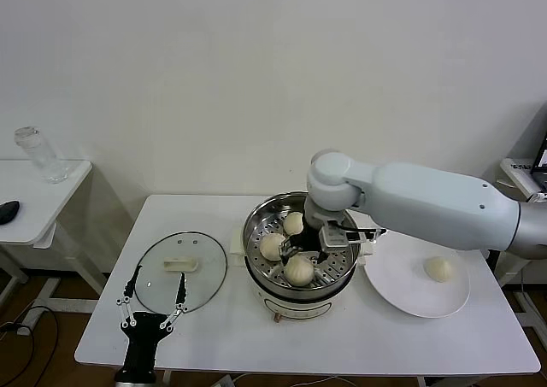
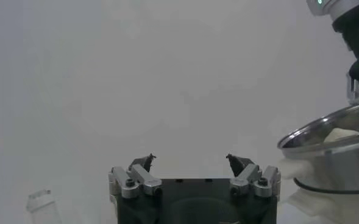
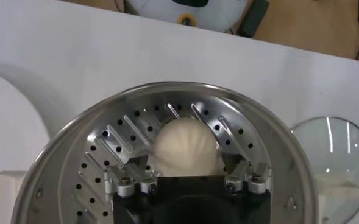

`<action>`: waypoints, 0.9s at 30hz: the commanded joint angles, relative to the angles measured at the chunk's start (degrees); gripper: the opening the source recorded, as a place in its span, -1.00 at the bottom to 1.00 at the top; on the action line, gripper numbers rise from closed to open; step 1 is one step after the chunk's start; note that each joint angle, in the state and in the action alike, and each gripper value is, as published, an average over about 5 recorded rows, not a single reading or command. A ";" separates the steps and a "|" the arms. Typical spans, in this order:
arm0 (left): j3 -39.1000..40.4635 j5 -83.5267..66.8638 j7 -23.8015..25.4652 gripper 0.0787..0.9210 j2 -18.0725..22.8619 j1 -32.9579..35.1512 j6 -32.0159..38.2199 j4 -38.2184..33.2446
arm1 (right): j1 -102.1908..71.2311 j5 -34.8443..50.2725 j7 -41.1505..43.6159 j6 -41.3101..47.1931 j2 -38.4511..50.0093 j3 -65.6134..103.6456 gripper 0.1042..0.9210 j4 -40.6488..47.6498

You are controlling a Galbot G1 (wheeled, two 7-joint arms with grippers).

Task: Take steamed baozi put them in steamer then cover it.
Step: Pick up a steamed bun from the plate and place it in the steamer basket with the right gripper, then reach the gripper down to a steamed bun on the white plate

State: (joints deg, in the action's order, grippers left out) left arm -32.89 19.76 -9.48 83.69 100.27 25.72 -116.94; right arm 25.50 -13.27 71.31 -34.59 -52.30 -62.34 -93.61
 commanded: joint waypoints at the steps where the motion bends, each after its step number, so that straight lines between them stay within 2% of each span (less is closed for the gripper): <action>1: 0.11 0.03 0.00 0.77 -0.35 0.13 -0.13 -0.31 | 3.15 11.68 5.73 8.82 11.13 7.33 0.76 4.05; 6: 0.18 -0.02 -0.05 0.77 -0.92 0.09 0.02 -0.20 | 6.61 24.79 7.76 24.05 18.25 7.02 0.76 13.30; 9: 0.23 -0.03 -0.07 0.77 -1.27 0.05 0.12 -0.12 | 6.25 26.64 8.66 29.08 21.10 7.09 0.76 21.85; 15: 0.48 -0.08 -0.04 0.77 -1.56 -0.41 0.07 -0.11 | 0.45 23.77 8.40 28.83 24.10 7.00 0.76 35.72; 27: 0.18 0.05 0.05 0.77 -1.25 0.08 0.01 -0.05 | -19.63 13.21 0.50 24.98 20.88 16.22 0.76 43.59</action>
State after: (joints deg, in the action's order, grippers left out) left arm -32.64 19.74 -9.44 82.33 100.24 25.69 -117.15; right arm 18.73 4.14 75.38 -11.35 -32.38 -52.05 -60.45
